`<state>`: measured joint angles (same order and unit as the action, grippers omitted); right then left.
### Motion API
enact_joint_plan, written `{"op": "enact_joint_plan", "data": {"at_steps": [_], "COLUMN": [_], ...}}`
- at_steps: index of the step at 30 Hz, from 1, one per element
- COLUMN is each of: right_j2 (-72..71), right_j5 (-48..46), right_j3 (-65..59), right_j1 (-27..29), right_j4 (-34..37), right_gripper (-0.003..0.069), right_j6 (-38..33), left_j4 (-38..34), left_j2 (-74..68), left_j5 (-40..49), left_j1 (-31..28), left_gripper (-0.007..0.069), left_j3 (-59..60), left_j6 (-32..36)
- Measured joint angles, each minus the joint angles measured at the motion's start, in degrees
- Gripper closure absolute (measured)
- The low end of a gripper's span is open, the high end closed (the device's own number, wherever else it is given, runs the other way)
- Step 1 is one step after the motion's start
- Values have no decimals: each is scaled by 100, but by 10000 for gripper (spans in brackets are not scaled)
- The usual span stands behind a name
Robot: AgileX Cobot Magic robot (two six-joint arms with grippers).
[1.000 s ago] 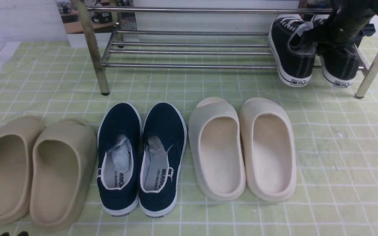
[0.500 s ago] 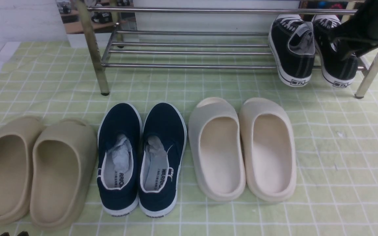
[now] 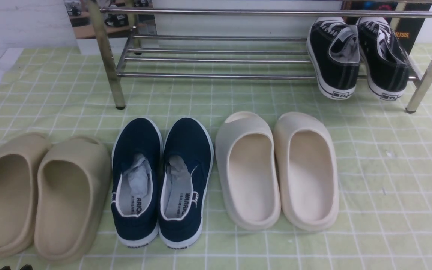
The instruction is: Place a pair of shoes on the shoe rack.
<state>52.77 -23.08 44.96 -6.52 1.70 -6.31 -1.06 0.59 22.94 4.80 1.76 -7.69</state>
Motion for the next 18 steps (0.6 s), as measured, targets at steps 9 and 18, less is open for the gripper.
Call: {"op": "enact_joint_plan", "data": {"at_steps": [9, 18], "right_j2": [-2339, -2648], "right_j5": [3839, 4215], "right_j3": [-3755, -4101], "right_j1": [-93, -93], "right_j4": [0, -5], "right_gripper": [664, 659], "right_j6": [0, 28], "left_j4": [0, 0], "left_j2": [0, 0], "left_j5": [0, 0], "left_j1": [0, 0], "left_gripper": [386, 386], "left_j3": [0, 0], "left_j6": [0, 0]}}
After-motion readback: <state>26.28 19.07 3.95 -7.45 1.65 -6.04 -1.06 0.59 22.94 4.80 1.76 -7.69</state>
